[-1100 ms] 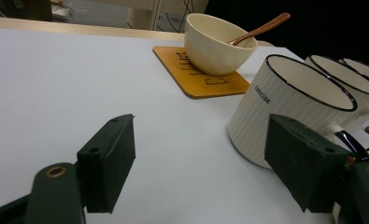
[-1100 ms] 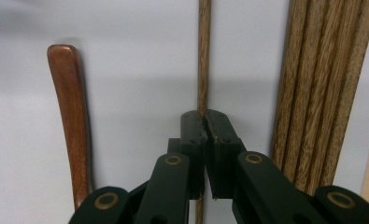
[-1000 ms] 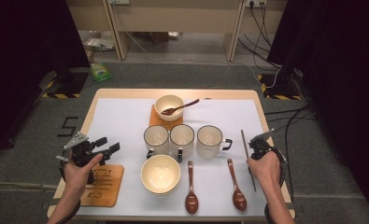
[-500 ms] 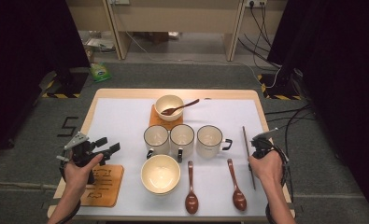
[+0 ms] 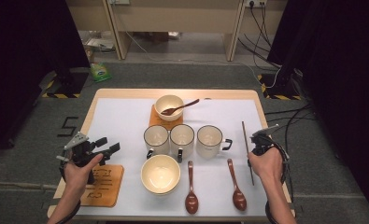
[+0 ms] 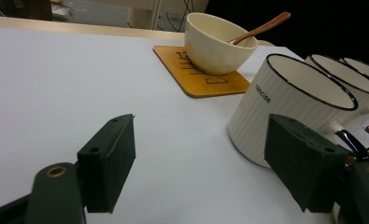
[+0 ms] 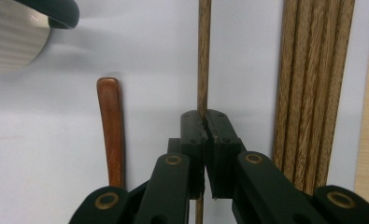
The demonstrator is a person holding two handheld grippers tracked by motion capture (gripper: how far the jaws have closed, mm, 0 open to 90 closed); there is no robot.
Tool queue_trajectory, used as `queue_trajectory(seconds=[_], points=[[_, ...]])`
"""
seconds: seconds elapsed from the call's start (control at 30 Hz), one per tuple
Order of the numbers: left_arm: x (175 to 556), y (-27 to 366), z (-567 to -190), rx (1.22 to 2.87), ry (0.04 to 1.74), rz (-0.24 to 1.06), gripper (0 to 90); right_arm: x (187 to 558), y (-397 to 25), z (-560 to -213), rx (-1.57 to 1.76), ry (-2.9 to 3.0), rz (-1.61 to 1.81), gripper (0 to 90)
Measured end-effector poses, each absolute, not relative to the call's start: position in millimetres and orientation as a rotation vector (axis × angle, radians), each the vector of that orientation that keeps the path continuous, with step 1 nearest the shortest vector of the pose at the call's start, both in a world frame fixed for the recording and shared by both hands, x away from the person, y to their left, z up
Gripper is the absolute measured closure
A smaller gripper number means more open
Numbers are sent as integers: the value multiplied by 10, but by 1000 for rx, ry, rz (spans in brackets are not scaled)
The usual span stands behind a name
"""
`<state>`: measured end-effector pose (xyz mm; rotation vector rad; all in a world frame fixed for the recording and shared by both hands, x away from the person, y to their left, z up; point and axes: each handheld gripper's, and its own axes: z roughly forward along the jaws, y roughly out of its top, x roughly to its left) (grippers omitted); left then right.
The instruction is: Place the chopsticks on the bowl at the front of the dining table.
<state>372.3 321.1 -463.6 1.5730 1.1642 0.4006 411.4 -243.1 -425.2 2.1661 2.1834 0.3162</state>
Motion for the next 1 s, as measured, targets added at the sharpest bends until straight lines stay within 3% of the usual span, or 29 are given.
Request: queue_trajectory(seconds=[1.0], points=[[3726, 3217, -4626, 1571, 1162, 400, 243, 4208, -2370, -4011, 2142, 2159, 365, 863]])
